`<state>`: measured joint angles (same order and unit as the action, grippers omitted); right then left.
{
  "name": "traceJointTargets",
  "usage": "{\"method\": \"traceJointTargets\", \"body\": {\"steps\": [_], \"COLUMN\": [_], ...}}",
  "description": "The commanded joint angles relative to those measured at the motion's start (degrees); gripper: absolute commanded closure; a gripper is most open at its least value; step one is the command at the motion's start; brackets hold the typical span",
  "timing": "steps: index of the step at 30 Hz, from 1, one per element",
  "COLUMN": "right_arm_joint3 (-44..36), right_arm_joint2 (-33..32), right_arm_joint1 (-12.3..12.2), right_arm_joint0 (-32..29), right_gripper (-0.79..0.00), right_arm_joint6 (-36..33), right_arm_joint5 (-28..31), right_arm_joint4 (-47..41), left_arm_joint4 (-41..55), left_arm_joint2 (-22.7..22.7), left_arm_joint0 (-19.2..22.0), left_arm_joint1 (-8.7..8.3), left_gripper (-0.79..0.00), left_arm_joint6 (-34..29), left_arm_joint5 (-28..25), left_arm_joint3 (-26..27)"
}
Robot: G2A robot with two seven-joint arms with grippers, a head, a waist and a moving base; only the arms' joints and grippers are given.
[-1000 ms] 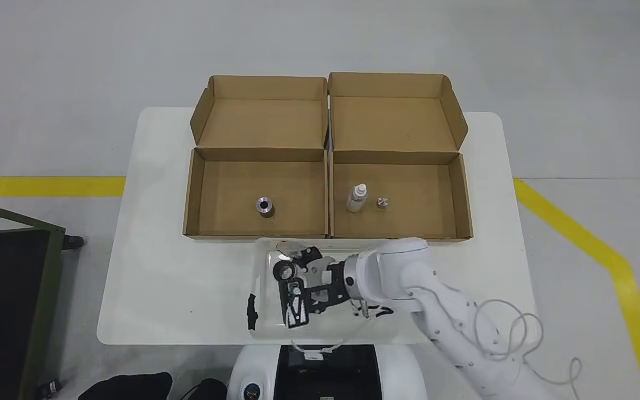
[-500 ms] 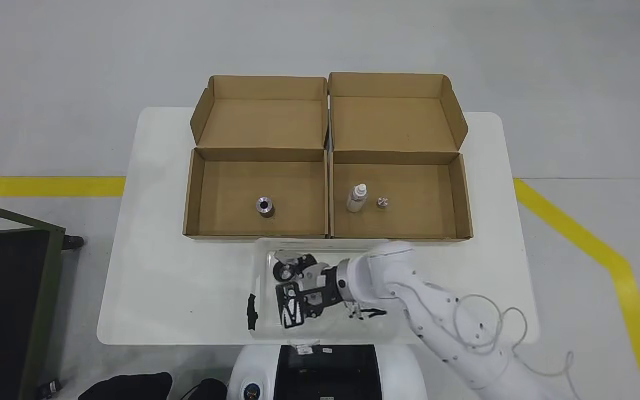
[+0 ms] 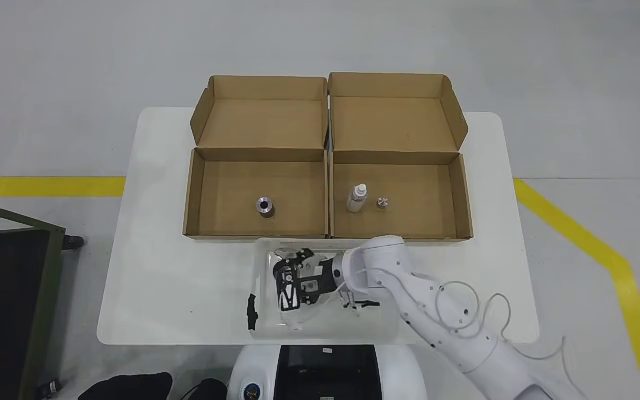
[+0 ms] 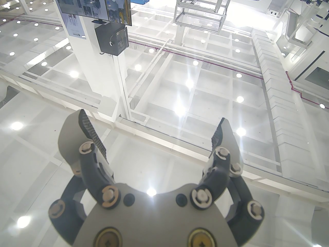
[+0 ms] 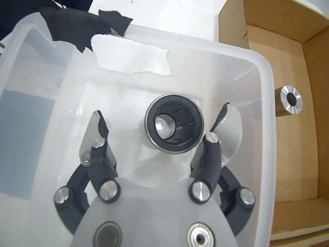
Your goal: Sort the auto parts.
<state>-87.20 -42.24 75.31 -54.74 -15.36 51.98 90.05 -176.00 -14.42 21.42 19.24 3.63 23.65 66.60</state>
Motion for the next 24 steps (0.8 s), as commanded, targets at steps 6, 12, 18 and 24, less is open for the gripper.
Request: {"method": "traceJointTargets", "body": {"steps": [6, 12, 18, 24], "right_arm_joint3": [1.9, 2.9, 2.7, 0.6], "right_arm_joint2": [0.4, 0.9, 0.6, -0.6], "right_arm_joint1": [0.2, 0.5, 0.4, -0.1], "right_arm_joint0": [0.5, 1.2, 1.4, 0.9], "right_gripper": [-0.409, -0.317, -0.102, 0.000], "right_arm_joint6": [2.1, 3.0, 3.8, 3.1], "right_arm_joint5": [-0.8, -1.4, -0.9, 0.8], "right_arm_joint4": [-0.6, -0.9, -1.9, -3.1], "left_arm_joint4": [0.0, 0.0, 0.0, 0.0], "left_arm_joint2": [0.0, 0.0, 0.0, 0.0], "left_arm_joint0": [0.0, 0.0, 0.0, 0.0], "left_arm_joint1": [0.00, 0.00, 0.00, 0.00], "left_gripper": [-0.785, -0.785, -0.785, -0.785], "left_arm_joint6": [0.0, 0.0, 0.0, 0.0], "left_arm_joint5": [0.0, 0.0, 0.0, 0.0], "left_arm_joint3": [0.0, 0.0, 0.0, 0.0]}}
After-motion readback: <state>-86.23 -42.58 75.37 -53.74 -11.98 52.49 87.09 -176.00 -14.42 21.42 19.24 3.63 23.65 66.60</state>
